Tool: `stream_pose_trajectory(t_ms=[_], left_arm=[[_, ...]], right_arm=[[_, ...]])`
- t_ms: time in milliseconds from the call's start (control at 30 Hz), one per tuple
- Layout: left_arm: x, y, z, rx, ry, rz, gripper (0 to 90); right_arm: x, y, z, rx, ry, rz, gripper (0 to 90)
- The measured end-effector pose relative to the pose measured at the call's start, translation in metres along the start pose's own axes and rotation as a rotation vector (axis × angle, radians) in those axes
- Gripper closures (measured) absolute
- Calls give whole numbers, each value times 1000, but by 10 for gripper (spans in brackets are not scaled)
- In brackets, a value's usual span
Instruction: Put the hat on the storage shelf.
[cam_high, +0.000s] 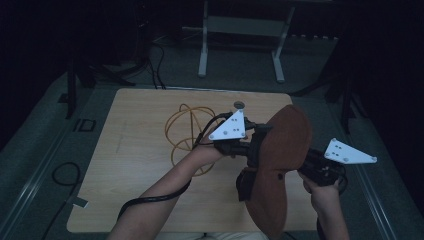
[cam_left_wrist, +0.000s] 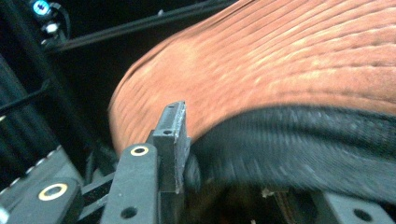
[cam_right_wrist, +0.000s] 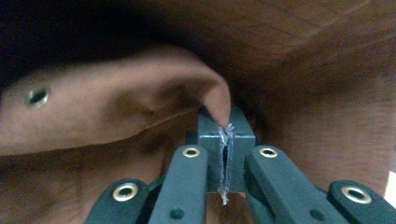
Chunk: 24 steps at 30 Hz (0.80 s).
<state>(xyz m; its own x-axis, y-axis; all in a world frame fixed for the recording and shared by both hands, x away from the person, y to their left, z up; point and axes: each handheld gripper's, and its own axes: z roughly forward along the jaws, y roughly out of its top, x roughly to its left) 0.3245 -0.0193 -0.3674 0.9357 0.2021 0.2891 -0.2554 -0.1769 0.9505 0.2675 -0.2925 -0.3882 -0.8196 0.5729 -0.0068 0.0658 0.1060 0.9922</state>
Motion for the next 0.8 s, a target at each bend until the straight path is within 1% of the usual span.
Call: stream_pose_trajectory(t_ms=[33,100,133,167,200,233,267,300,333,400,433,500,533,567,600,667,700,733,767,800], left_arm=[[1,1,-2,10,9,-4,575],[2,3,-8,26,26,-17,561],[3,3,-11,35,37,-27,534],[4,4,-15,36,50,-33,525],[6,4,-19,32,59,-45,525],[7,4,-23,28,67,-63,522],[8,4,-27,31,76,-75,511],[9,4,-31,44,91,-79,486],[8,5,-36,55,103,-70,486],[7,7,-44,72,119,-72,480],[6,7,-48,84,123,-75,465],[3,9,-57,117,147,-66,455],[0,9,-66,133,155,-68,435],[-2,9,-71,143,170,-69,407],[-4,9,-76,140,175,-67,376],[-9,8,-88,152,198,-67,358],[-12,7,-94,155,202,-66,323],[-14,5,-99,166,207,-65,310],[-16,3,-105,169,217,-69,302],[-18,1,-111,180,217,-83,287]], right_arm=[[-1,2,-2,-7,-16,-4,879],[-4,2,-4,-15,-32,4,880],[-5,3,-5,-20,-40,10,879],[-7,3,-6,-24,-46,18,879],[-7,3,-6,-24,-46,18,879],[-8,4,-8,-28,-56,19,880],[-9,5,-10,-39,-62,20,879],[-11,8,-14,-52,-74,22,880],[-11,8,-14,-52,-74,22,880],[-13,12,-18,-69,-84,16,880],[-14,14,-20,-72,-88,17,880],[-16,20,-22,-86,-107,14,880],[-17,23,-23,-91,-113,9,879],[-19,28,-24,-99,-129,9,879],[-20,31,-24,-106,-129,9,879],[-23,35,-23,-120,-134,12,879],[-24,37,-22,-123,-137,14,879],[-25,39,-21,-125,-136,14,879],[-26,40,-20,-128,-139,14,879],[-27,42,-18,-129,-143,11,879]])
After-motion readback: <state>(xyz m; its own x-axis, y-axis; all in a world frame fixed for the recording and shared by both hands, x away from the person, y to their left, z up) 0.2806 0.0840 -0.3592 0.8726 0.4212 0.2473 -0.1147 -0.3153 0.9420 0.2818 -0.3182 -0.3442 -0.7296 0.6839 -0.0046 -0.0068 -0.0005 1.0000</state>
